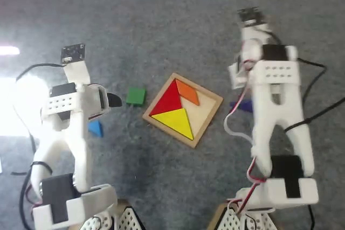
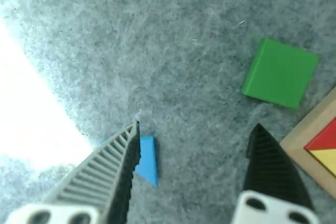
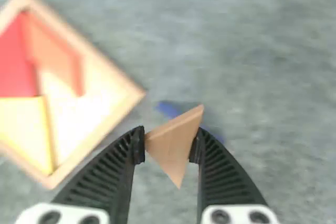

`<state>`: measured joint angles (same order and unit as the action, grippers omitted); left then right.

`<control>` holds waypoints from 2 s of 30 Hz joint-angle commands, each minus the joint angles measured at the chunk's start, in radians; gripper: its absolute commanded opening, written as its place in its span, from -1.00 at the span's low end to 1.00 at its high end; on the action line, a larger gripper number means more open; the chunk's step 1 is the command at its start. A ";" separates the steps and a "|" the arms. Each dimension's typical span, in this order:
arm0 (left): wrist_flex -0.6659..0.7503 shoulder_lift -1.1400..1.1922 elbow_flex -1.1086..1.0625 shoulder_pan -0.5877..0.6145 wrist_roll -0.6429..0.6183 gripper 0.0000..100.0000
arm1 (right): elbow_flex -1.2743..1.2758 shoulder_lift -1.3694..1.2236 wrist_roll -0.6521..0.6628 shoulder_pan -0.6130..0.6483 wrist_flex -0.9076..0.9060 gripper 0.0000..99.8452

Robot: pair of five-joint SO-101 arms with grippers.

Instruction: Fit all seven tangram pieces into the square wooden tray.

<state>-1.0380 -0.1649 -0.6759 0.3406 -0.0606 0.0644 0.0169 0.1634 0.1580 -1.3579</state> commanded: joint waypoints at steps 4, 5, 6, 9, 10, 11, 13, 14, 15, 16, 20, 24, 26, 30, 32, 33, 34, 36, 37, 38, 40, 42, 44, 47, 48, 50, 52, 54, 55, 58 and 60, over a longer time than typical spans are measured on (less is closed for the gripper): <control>0.023 -0.043 0.007 -0.008 -0.014 -0.37 | 0.069 0.019 -0.109 0.271 0.143 -0.88; 0.023 -0.043 0.007 -0.008 -0.014 -0.37 | 0.069 -0.013 -0.114 0.312 0.170 -0.88; 0.023 -0.043 0.007 -0.008 -0.014 -0.37 | 0.069 -0.048 -0.117 0.349 0.196 -0.88; 0.023 -0.043 0.007 -0.008 -0.014 -0.37 | 0.034 -0.176 -0.118 0.437 0.240 -0.88; 0.023 -0.043 0.007 -0.008 -0.014 -0.37 | 0.006 -0.223 -0.118 0.455 0.239 -0.88; 0.023 -0.043 0.007 -0.008 -0.014 -0.37 | -0.028 -0.271 -0.115 0.469 0.226 -0.88; 0.023 -0.043 0.007 -0.008 -0.014 -0.37 | -0.100 -0.355 -0.114 0.478 0.197 -0.88; 0.023 -0.043 0.007 -0.008 -0.014 -0.37 | -0.133 -0.390 -0.109 0.478 0.182 -0.88; 0.023 -0.043 0.007 -0.008 -0.014 -0.37 | -0.167 -0.420 -0.095 0.476 0.163 -0.88; 0.023 -0.043 0.007 -0.008 -0.014 -0.37 | -0.195 -0.438 -0.075 0.475 0.142 -0.88; 0.023 -0.043 0.007 -0.008 -0.014 -0.37 | -0.252 -0.458 -0.020 0.470 0.062 -0.88; 0.023 -0.043 0.007 -0.008 -0.012 -0.37 | -0.265 -0.463 0.091 0.467 0.005 -0.86; 0.023 -0.043 0.007 -0.008 -0.012 -0.37 | -0.278 -0.466 0.143 0.461 -0.035 -0.78; 0.021 -0.043 0.007 -0.008 -0.012 -0.37 | -0.296 -0.467 0.210 0.438 -0.067 -0.50; 0.020 -0.043 0.007 -0.008 -0.012 -0.37 | -0.296 -0.467 0.222 0.430 -0.062 -0.39; 0.020 -0.043 0.007 -0.008 -0.012 -0.37 | -0.296 -0.467 0.224 0.426 -0.061 -0.34; 0.018 -0.043 0.007 -0.008 -0.012 -0.37 | -0.296 -0.467 0.227 0.426 -0.059 -0.31; 0.018 -0.043 0.007 -0.008 -0.012 -0.37 | -0.296 -0.466 0.230 0.426 -0.059 -0.27; 0.018 -0.043 0.007 -0.008 -0.012 -0.37 | -0.296 -0.463 0.242 0.424 -0.061 -0.27; 0.018 -0.043 0.007 -0.008 -0.012 -0.37 | -0.296 -0.460 0.252 0.423 -0.064 -0.27; 0.018 -0.043 0.007 -0.008 -0.012 -0.37 | -0.296 -0.458 0.253 0.406 -0.067 -0.27; 0.018 -0.043 0.007 -0.008 -0.012 -0.37 | -0.290 -0.467 0.250 0.400 -0.068 -0.27; 0.020 -0.043 0.007 -0.008 -0.012 -0.37 | -0.272 -0.469 0.249 0.404 -0.058 -0.27; 0.020 -0.043 0.007 -0.008 -0.012 -0.37 | -0.264 -0.470 0.247 0.403 -0.028 -0.27; 0.018 -0.043 0.007 -0.008 -0.012 -0.37 | -0.264 -0.475 0.247 0.400 -0.025 -0.27; 0.018 -0.043 0.007 -0.008 -0.012 -0.37 | -0.264 -0.499 0.247 0.398 -0.027 -0.27; 0.020 -0.043 0.007 -0.008 -0.012 -0.37 | -0.264 -0.518 0.245 0.398 -0.024 -0.27; 0.021 -0.043 0.007 -0.008 -0.012 -0.37 | -0.270 -0.515 0.241 0.400 -0.031 -0.27; 0.021 -0.043 0.007 -0.008 -0.012 -0.37 | -0.270 -0.498 0.227 0.401 -0.031 -0.27; 0.021 -0.043 0.007 -0.008 -0.012 -0.37 | -0.261 -0.409 0.212 0.418 -0.033 -0.27; 0.021 -0.043 0.007 -0.008 -0.012 -0.37 | -0.236 -0.352 0.212 0.432 -0.033 -0.27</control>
<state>-1.0380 -0.1649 -0.6759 0.3406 -0.0652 -0.1734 -0.4603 0.3890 0.5708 -1.3993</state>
